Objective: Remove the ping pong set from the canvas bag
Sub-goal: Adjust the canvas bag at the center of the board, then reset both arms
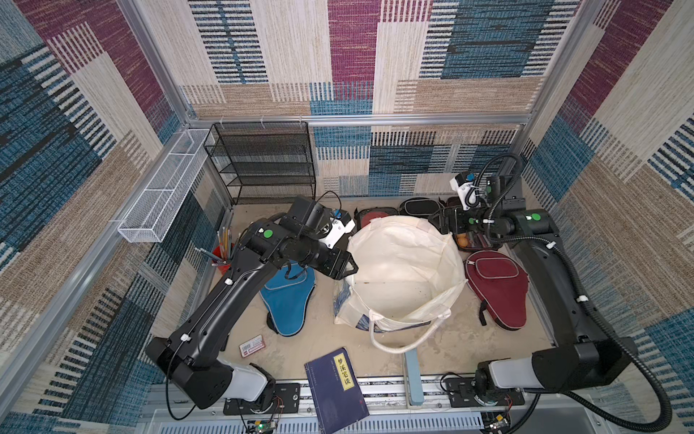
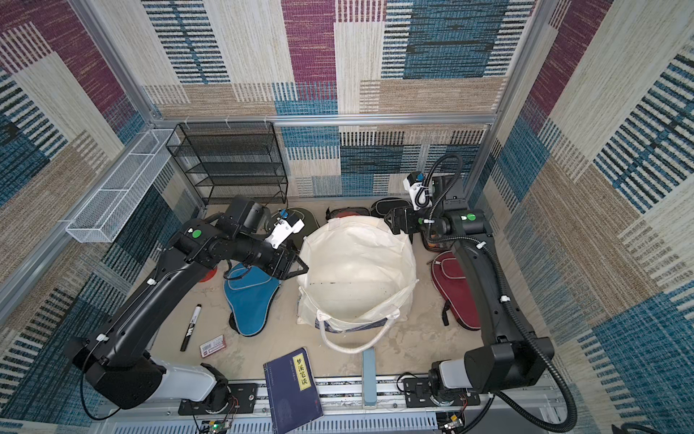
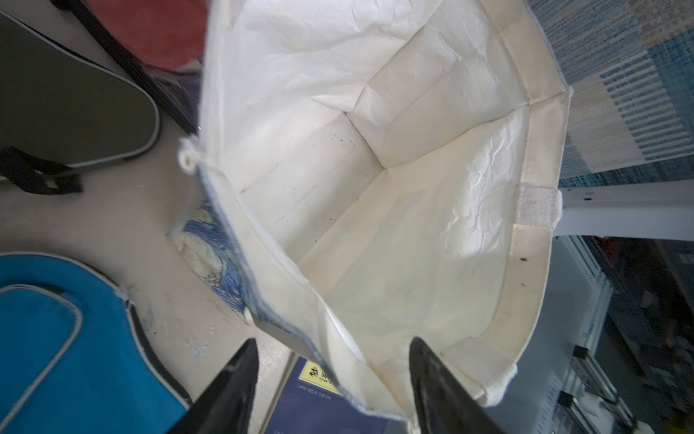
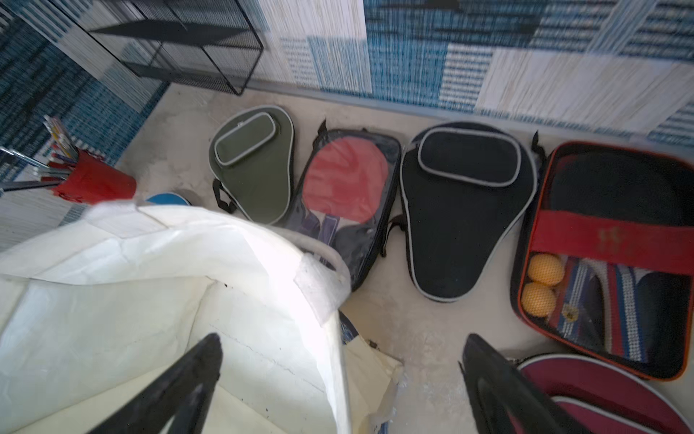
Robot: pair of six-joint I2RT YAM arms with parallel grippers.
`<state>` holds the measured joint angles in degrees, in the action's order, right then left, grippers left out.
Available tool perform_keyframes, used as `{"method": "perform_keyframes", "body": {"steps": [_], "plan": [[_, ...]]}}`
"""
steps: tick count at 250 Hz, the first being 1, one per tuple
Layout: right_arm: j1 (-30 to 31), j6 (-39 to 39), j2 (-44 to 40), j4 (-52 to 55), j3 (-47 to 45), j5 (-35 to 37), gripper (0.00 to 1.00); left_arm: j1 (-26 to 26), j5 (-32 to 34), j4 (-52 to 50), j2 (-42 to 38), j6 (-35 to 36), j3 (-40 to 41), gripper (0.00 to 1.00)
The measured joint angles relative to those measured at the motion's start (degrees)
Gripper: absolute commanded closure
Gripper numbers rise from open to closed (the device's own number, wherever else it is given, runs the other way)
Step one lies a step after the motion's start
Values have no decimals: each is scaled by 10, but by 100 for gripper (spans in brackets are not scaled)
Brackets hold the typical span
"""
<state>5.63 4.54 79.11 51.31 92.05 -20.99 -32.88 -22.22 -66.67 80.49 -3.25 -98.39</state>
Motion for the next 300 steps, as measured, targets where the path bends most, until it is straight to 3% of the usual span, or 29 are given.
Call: {"method": "perform_keyframes", "body": {"steps": [30,55,95,123,168,218,260,300], "plan": [[-16,-6,-20,-33,37,-5,1,20,47,27,-32,10,-20,20],[-77,-17,-38,-81,31,-17,1,64,89,89,-76,15,18,13],[-200,-26,-45,-161,-22,0,1,186,155,247,-162,2,196,7],[-244,-35,-72,-255,-141,43,1,211,204,362,-198,2,348,2],[-249,-83,-139,-437,-398,89,1,217,279,567,-211,1,557,1],[-242,-111,-219,-640,-646,82,1,216,326,770,-170,13,667,1],[-200,-117,-229,-806,-763,103,1,216,353,883,-99,26,703,1],[-159,-110,-133,-950,-788,121,1,216,370,937,-69,42,708,1]]}}
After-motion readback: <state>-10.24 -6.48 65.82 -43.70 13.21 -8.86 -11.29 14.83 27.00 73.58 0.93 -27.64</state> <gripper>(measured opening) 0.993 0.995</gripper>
